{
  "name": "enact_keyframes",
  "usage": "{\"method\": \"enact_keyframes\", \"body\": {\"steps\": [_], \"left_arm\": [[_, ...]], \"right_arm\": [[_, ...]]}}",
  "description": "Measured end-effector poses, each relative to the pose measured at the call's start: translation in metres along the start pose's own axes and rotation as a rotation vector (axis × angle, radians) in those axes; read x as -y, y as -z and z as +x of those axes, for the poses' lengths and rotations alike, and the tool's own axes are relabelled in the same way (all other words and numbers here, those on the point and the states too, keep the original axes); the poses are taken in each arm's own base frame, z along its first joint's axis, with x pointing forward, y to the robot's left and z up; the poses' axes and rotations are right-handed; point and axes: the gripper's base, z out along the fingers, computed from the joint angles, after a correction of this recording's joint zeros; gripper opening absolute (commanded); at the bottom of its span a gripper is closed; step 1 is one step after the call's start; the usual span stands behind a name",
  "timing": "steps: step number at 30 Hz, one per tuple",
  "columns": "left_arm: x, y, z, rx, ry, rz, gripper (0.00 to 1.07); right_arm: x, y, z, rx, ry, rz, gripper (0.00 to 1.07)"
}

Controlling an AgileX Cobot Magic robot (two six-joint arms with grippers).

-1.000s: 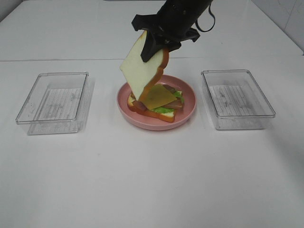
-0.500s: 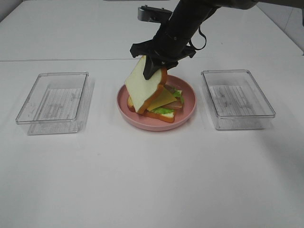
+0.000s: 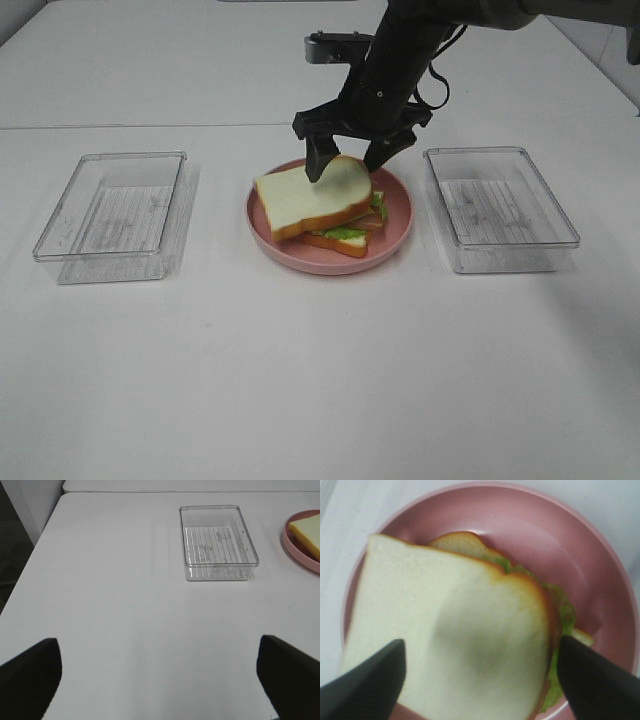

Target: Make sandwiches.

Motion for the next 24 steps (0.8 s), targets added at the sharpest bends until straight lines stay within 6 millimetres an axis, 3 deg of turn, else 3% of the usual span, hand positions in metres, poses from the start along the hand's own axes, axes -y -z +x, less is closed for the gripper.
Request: {"method": "enact_keyframes", "body": {"steps": [6, 13, 15, 16, 18, 19, 21, 24], "left_arm": [[0.000, 0.000, 0.000, 0.000, 0.000, 0.000, 0.98], [0.000, 0.000, 0.000, 0.000, 0.000, 0.000, 0.98], [0.000, 0.000, 0.000, 0.000, 0.000, 0.000, 0.98], [0.000, 0.000, 0.000, 0.000, 0.000, 0.000, 0.98], [0.000, 0.000, 0.000, 0.000, 0.000, 0.000, 0.98], [0.000, 0.000, 0.000, 0.000, 0.000, 0.000, 0.98], [0.000, 0.000, 0.000, 0.000, 0.000, 0.000, 0.98], [0.000, 0.000, 0.000, 0.000, 0.000, 0.000, 0.98]], "right_arm": [[0.006, -0.001, 0.004, -0.046, 0.032, 0.056, 1.00], [0.011, 0.029, 0.002, -0.013, 0.091, 0.167, 1.00], [0.010, 0.063, 0.002, 0.026, 0.116, 0.216, 1.00], [0.010, 0.063, 0.002, 0.026, 0.116, 0.216, 1.00], [0.008, 0.089, 0.005, 0.048, 0.123, 0.239, 1.00], [0.008, 0.089, 0.005, 0.048, 0.123, 0.239, 1.00], [0.006, 0.113, 0.010, 0.056, 0.131, 0.264, 1.00], [0.005, 0.128, 0.014, 0.053, 0.133, 0.283, 1.00]]}}
